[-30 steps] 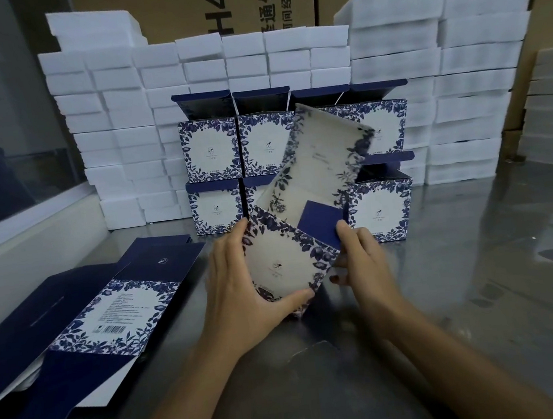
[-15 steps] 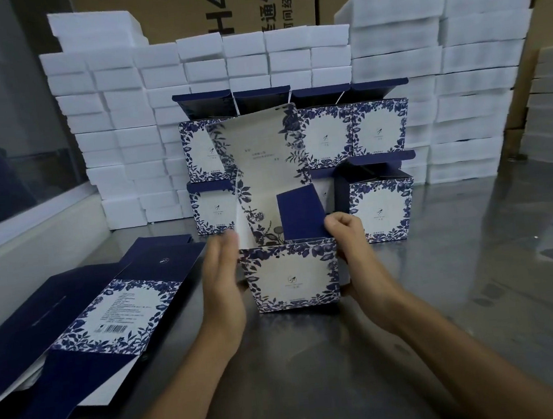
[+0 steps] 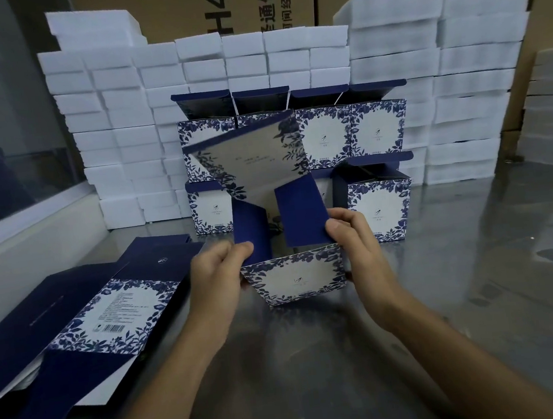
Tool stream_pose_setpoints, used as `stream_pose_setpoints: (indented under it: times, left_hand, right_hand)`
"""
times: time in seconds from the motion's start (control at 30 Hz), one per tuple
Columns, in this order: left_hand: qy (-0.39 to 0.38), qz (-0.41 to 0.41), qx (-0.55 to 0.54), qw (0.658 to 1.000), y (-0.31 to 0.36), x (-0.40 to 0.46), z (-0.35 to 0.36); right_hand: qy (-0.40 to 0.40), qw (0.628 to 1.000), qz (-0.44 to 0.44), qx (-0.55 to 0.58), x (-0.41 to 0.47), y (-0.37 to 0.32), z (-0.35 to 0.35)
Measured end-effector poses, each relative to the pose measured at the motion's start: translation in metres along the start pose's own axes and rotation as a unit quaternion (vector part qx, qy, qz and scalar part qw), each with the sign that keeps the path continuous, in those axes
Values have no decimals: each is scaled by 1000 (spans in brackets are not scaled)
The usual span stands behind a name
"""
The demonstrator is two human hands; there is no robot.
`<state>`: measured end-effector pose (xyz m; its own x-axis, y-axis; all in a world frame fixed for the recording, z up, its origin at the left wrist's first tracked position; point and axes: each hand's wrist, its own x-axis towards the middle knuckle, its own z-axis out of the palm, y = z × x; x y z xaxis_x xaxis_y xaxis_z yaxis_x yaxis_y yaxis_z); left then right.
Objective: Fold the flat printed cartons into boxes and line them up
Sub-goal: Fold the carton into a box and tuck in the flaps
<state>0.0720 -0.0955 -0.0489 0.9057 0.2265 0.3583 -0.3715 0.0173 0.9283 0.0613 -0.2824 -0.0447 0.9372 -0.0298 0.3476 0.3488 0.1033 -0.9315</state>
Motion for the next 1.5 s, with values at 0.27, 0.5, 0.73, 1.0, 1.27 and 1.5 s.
stream_pose_setpoints:
  times: [0.27, 0.5, 0.73, 1.0, 1.27, 1.5]
  left_hand:
    - [14, 31, 42, 999, 3, -4, 3]
    - [62, 12, 22, 998, 7, 0, 0]
    - [91, 14, 15, 996, 8, 4, -5]
    - [119, 12, -13, 993, 8, 8, -14]
    - [124, 37, 9, 992, 15, 10, -15]
    - [140, 71, 46, 987, 16, 6, -16]
  right_hand:
    - [-8, 999, -37, -11, 0, -4, -4]
    - [-42, 996, -76, -26, 1, -7, -8]
    - [-58, 993, -96, -47, 1, -7, -7]
    - [-87, 992, -92, -30, 2, -10, -9]
    - [-101, 994, -29, -25, 6, -10, -6]
    - [-107, 994, -26, -25, 3, -10, -4]
